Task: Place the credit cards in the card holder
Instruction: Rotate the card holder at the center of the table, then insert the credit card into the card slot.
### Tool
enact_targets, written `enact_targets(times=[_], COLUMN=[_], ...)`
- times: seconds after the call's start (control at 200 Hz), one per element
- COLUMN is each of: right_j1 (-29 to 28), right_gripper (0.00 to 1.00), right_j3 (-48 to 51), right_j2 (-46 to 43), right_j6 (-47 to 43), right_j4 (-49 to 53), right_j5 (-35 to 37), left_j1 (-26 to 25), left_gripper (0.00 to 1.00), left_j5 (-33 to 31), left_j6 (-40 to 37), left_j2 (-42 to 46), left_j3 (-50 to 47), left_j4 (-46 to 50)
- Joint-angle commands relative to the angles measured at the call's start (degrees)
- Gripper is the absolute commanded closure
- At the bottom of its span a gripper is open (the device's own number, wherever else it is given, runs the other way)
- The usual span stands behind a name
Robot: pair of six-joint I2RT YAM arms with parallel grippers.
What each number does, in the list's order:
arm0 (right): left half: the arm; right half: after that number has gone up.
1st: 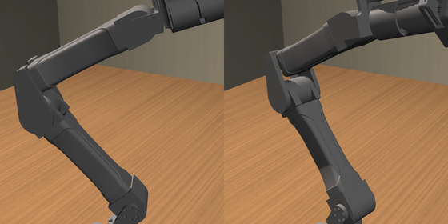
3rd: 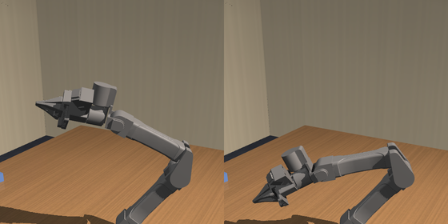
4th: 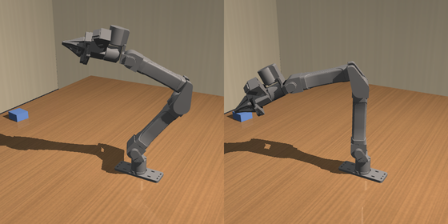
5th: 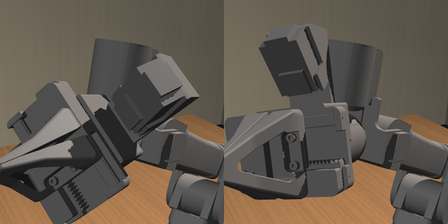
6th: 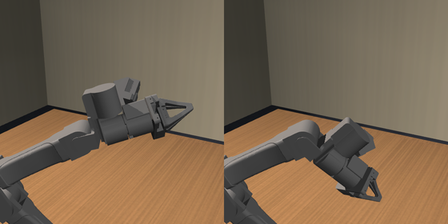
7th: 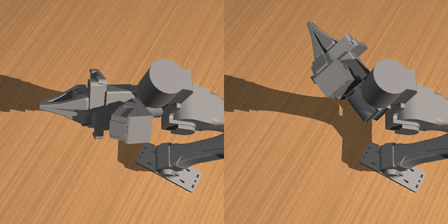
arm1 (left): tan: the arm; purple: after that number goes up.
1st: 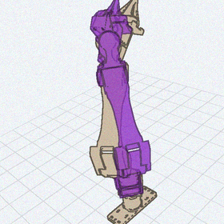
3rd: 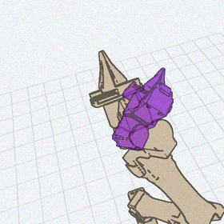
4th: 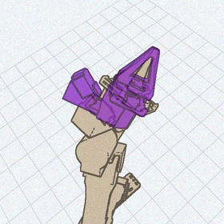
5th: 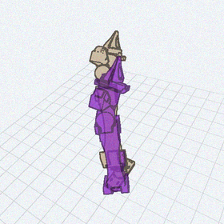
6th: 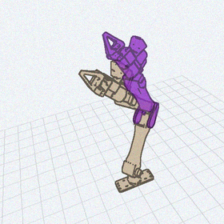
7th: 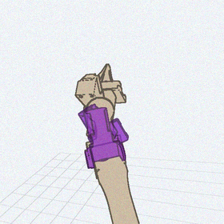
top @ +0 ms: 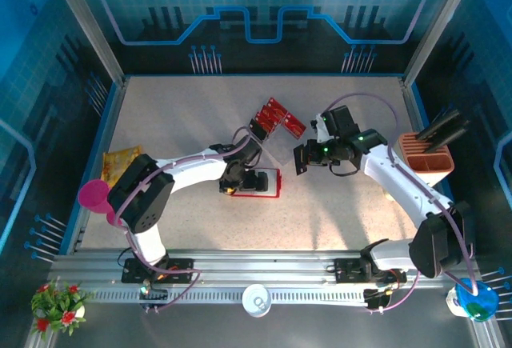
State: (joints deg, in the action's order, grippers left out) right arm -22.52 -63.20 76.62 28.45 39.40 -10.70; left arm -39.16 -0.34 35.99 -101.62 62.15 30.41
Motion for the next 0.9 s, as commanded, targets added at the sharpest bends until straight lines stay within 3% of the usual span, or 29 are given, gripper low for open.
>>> enact_targets(times=[0.0, 0.22, 0.485, 0.895], right_j1=[1.32, 1.52, 0.84, -7.75], right_gripper=[1.0, 1.0, 1.0, 1.0], right_j3=[0.53, 2.6, 11.14, 17.01], right_j2=[-1.31, -1.39, -0.47, 8.32], right_j6=[-1.35, 0.72, 9.38, 14.03], right_j4=[1.93, -1.35, -18.85, -38.79], right_j5=[-2.2, -5.44, -12.71, -9.26], left_j1=[-2.2, -2.97, -2.37, 3.0], left_gripper=[0.01, 0.01, 0.01, 0.01], left_j5=[-1.4, -5.38, -8.88, -9.94], left_j6=[4.09, 3.74, 1.81, 1.01], left_j2=[2.23, 4.03, 5.51, 4.68], left_j3=[-1.44, 0.15, 3.39, -2.62], left_j4=[-0.53, 3.12, 7.72, 8.15])
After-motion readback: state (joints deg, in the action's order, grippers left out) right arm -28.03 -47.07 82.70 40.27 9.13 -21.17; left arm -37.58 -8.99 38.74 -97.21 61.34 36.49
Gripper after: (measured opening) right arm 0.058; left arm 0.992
